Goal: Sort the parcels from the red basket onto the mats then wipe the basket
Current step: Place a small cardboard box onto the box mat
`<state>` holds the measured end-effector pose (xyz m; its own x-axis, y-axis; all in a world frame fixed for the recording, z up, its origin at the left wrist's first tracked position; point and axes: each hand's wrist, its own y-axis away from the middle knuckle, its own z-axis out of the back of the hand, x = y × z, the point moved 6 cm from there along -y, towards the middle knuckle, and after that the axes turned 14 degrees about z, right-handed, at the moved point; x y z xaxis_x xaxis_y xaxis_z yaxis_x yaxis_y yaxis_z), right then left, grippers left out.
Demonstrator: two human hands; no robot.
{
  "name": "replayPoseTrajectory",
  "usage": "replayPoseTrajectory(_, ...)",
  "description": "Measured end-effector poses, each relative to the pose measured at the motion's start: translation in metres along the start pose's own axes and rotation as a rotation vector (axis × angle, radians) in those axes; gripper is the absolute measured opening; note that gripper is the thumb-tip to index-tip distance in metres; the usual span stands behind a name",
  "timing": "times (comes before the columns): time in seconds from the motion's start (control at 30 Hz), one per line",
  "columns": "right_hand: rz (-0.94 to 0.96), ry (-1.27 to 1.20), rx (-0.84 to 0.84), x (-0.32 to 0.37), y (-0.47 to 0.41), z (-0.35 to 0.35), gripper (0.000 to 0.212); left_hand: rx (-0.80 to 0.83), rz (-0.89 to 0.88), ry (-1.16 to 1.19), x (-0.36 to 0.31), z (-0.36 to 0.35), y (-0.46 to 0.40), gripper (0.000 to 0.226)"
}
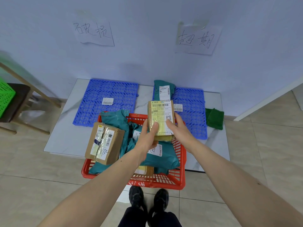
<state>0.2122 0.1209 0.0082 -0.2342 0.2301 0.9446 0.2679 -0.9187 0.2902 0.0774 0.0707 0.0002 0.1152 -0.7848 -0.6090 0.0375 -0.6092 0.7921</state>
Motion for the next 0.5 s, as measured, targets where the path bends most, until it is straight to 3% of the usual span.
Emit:
replayPoseTrajectory(0.33, 0.052, -0.008, 0.056, 0.005, -0.004, -0.006, 0.054, -0.050, -0.025, 0.016, -0.001, 0.006, 0.004, 0.041)
replayPoseTrajectory(0.5, 0.044, -0.022, 0.094, 0.007, -0.012, -0.019, 0.056, -0.064, -0.032, 0.065, -0.003, 0.017, 0.008, 0.045)
